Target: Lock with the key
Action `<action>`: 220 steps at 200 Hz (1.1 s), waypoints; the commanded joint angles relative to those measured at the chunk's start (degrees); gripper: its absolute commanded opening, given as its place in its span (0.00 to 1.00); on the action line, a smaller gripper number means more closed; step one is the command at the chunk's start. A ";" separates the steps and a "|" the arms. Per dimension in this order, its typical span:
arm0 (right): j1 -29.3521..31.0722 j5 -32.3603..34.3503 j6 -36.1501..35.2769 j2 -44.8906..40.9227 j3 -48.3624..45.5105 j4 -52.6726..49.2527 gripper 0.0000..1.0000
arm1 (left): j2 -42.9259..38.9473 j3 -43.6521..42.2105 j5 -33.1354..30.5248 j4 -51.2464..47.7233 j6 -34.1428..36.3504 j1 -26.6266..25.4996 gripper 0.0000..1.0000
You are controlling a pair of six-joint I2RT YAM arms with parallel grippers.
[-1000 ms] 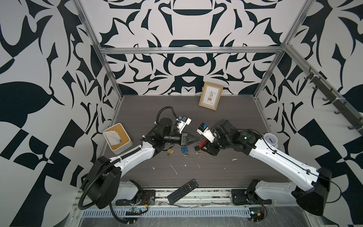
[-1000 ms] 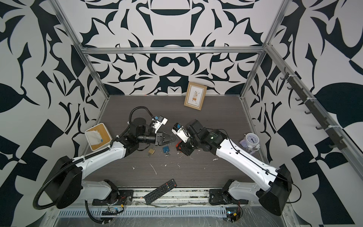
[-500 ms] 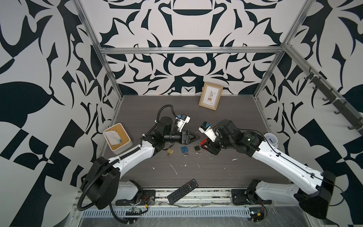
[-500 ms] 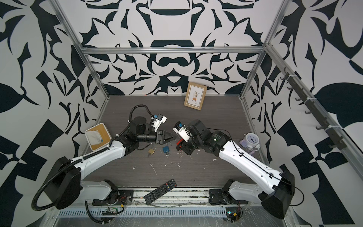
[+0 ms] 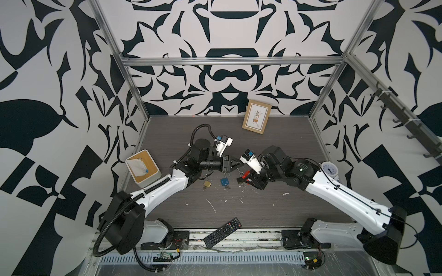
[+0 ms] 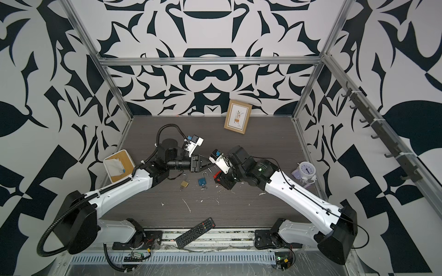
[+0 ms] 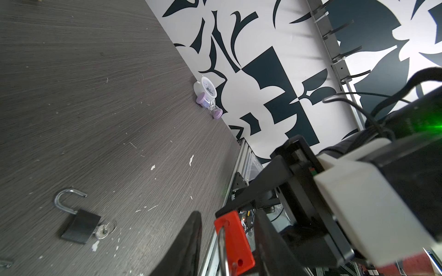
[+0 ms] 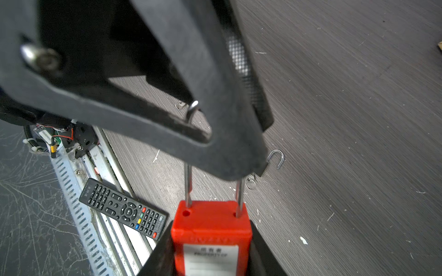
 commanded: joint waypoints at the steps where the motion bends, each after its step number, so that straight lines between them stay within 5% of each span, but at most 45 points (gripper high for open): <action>1: 0.40 0.70 0.24 -1.07 1.33 1.43 0.00 | 0.67 1.11 1.37 0.91 -0.29 -0.03 0.36; 102: 1.18 1.75 -0.01 -0.13 2.22 2.70 0.00 | 2.62 1.37 2.47 -0.85 -0.02 -0.13 0.14; 126: 1.13 4.03 0.43 -0.15 1.60 3.83 0.00 | 2.40 1.54 1.85 -0.76 -0.63 -0.12 0.00; 171: 1.13 6.63 2.21 -0.74 -0.71 10.41 0.00 | 1.85 1.31 -1.30 -2.33 -1.64 -0.12 0.00; 199: 1.01 5.86 3.57 -2.50 -1.04 13.48 0.64 | -0.79 -1.09 -6.78 -0.39 -4.23 -0.08 0.00; 220: 0.20 3.71 6.04 -5.41 -1.37 16.12 0.78 | -3.38 -3.24 -10.83 2.00 -6.48 0.06 0.00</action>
